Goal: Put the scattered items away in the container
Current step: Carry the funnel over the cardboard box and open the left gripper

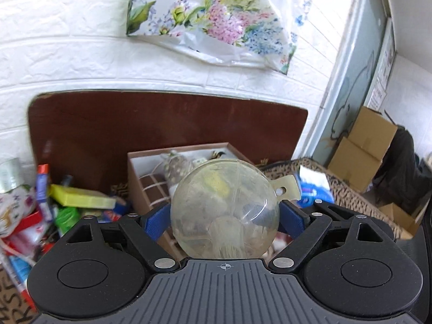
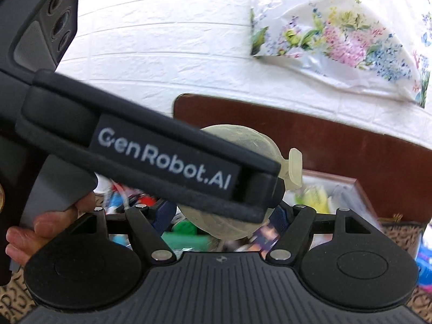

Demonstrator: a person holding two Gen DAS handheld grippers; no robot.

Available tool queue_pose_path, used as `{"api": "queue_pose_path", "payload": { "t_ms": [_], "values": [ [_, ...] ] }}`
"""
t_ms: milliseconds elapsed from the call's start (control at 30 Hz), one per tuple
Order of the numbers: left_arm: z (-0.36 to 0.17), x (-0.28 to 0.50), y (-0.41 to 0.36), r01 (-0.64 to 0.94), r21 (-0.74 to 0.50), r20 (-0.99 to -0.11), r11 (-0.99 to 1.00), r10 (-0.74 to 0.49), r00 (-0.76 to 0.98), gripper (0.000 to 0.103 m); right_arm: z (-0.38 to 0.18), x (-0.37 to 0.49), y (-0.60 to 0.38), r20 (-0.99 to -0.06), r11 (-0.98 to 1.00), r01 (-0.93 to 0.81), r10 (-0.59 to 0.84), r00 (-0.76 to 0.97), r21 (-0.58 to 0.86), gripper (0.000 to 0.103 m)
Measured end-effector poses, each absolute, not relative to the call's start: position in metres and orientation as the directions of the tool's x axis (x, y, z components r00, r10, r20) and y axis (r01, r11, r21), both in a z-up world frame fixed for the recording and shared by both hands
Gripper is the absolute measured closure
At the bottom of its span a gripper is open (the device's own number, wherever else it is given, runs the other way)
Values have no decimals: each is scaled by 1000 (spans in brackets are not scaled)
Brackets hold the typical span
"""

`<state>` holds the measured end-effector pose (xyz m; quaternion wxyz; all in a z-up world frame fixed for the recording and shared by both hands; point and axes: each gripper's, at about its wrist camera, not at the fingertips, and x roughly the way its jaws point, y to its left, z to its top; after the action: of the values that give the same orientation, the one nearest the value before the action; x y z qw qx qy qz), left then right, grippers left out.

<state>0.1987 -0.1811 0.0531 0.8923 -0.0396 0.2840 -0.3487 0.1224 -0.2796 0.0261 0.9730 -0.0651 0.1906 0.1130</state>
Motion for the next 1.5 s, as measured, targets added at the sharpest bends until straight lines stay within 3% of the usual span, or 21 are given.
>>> {"api": "queue_pose_path", "payload": {
  "t_ms": [400, 700, 767, 833, 900, 1033, 1233, 1333, 1400, 1500],
  "values": [
    [41, 304, -274, 620, -354, -524, 700, -697, 489, 16, 23, 212, -363, -427, 985, -156, 112, 897, -69, 27],
    [-3, 373, -321, 564, -323, -628, 760, -618, 473, 16, -14, 268, -406, -527, 992, -123, 117, 842, 24, 26],
    [-8, 382, -323, 544, -319, -640, 776, -600, 481, 10, -20, 276, -413, -542, 993, -103, 119, 832, 60, 23],
    [-6, 387, -321, 534, -324, -637, 781, -597, 487, 9, -23, 275, -417, -532, 994, -88, 112, 839, 70, 17],
    [-1, 388, -317, 521, -326, -627, 789, -593, 506, 1, -24, 271, -417, -518, 995, -86, 101, 849, 52, 14],
    [6, 388, -312, 494, -286, -634, 821, -548, 545, 0, -23, 270, -417, -509, 997, -70, 83, 857, 46, 14],
    [21, 384, -294, 468, -328, -611, 821, -562, 557, 0, -18, 263, -415, -479, 1000, -31, 28, 877, 1, 14],
    [24, 379, -289, 464, -309, -620, 830, -546, 564, 0, -15, 261, -416, -469, 1000, -15, 15, 883, 5, 18],
    [23, 374, -287, 469, -307, -618, 828, -548, 563, 0, -14, 263, -413, -486, 1000, -16, 18, 874, 8, 37],
    [19, 369, -286, 474, -297, -621, 829, -545, 563, 0, -16, 269, -407, -512, 999, -34, 40, 858, 21, 46]
  ]
}}
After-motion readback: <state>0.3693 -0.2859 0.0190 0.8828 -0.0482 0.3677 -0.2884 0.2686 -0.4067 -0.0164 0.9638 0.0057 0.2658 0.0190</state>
